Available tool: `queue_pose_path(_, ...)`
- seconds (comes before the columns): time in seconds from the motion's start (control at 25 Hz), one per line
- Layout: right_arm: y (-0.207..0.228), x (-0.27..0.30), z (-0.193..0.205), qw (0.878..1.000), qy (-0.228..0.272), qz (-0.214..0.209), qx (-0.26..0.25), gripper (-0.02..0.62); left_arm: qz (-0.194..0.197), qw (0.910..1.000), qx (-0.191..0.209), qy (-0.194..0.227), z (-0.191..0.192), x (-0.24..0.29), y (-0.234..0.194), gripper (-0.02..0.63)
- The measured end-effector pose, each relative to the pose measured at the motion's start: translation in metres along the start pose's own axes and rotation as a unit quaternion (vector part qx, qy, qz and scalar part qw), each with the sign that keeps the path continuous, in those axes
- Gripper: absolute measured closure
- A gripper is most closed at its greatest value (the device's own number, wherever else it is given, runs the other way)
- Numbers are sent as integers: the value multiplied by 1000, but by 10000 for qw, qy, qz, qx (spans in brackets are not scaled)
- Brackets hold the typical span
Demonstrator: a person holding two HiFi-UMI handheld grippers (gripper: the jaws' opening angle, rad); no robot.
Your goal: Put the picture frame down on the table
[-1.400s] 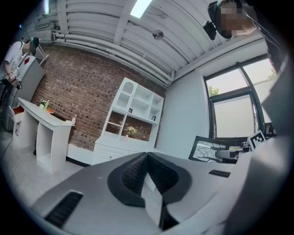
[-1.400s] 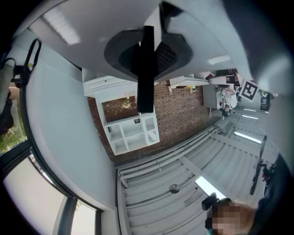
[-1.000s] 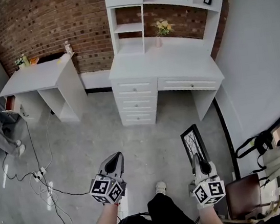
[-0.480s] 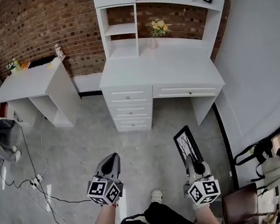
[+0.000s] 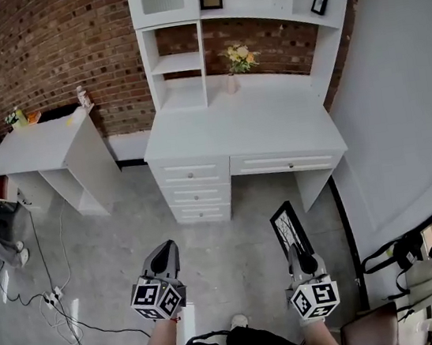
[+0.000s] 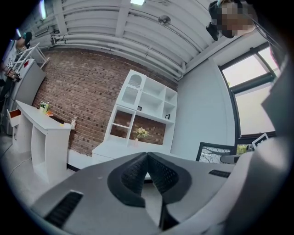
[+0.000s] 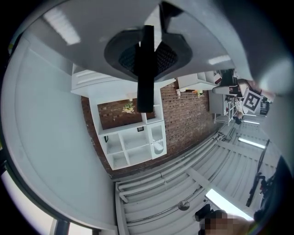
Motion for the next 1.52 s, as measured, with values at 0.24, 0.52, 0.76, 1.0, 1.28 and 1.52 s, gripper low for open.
queue_pose_path(0.24,35,29,2,10000,-39,39,33,572,43,10000,18,32,-2,45,8,609)
queue_pose_path(0.52,48,50,11,9997,-112,-21,193,572,-74,9999,18,-119,8,62,7,609)
queue_pose_path(0.76,52,65,18,9994,-206,-79,266,572,-197,9997,-26,-174,12,74,-4,609)
queue_pose_path(1.0,66,103,17,9997,-171,22,189,572,-54,9999,-41,-147,5,120,-18,609)
queue_pose_path(1.28,86,167,-2,9999,-89,116,63,572,226,9997,-41,-91,-21,201,-30,609)
queue_pose_path(1.52,99,211,-6,9994,-157,275,133,572,375,9989,-57,-261,-30,254,-42,609)
Point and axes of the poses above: the fingertips, and each gripper's own axes: x forward along the fingers, y to its right, z out of its underside, the point moved 7 cm from there along -x, backward along the fingers, and after that the axes turned 15 degrees about -x, right-handed, at the moved point
